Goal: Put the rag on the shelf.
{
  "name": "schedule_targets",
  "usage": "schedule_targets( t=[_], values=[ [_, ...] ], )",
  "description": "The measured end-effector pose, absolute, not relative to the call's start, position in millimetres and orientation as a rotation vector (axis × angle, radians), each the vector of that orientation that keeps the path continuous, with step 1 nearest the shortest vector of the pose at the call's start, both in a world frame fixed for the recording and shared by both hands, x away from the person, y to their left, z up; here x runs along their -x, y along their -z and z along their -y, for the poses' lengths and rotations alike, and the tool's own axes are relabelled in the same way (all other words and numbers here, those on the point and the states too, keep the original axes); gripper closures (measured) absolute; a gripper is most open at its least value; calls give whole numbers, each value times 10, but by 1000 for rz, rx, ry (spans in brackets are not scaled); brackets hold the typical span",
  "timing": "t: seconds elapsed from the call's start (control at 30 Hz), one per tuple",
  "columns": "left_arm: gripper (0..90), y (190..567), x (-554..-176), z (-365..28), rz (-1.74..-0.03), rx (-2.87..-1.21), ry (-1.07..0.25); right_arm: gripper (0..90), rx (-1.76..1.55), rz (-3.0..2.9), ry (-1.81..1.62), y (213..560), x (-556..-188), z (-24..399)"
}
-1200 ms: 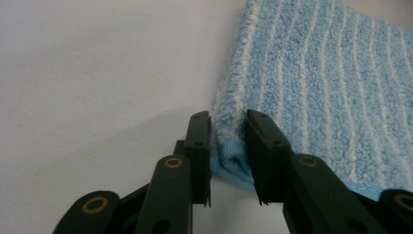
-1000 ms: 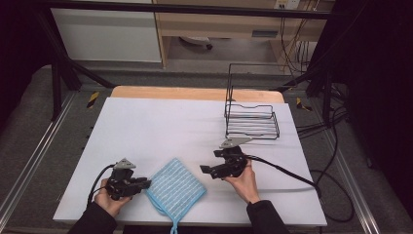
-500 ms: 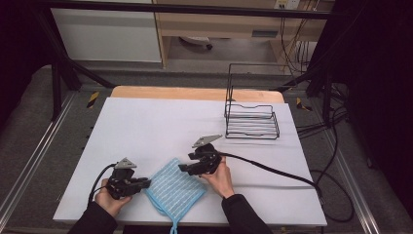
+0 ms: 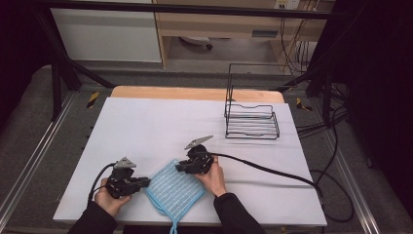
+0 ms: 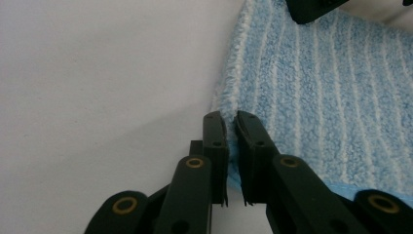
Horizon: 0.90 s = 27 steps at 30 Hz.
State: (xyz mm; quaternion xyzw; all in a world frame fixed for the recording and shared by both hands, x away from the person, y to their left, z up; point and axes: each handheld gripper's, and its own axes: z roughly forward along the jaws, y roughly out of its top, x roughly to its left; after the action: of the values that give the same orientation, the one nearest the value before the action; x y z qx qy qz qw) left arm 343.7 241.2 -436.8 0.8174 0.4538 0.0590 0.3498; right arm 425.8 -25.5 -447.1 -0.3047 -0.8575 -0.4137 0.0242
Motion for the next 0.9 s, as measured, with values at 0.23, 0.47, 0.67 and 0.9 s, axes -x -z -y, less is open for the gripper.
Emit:
schedule_targets(
  t=[0.23, 0.47, 0.67, 0.9],
  values=[
    [829, 4325, -3491, -2380, -1183, -2084, -183, 797, 994, 2688, 1294, 4420, -4189, 296],
    [830, 4293, -3659, -2246, -1148, -2078, -226, 800, 1132, 2665, 1337, 4389, -4133, 480],
    [831, 4258, -3843, -2019, -1116, -2085, -269, 799, 1264, 2671, 1352, 4389, -4092, 620],
    [834, 4268, -4019, -1789, -1107, -2087, -285, 799, 1398, 2635, 1378, 4411, -4040, 837]
  ],
)
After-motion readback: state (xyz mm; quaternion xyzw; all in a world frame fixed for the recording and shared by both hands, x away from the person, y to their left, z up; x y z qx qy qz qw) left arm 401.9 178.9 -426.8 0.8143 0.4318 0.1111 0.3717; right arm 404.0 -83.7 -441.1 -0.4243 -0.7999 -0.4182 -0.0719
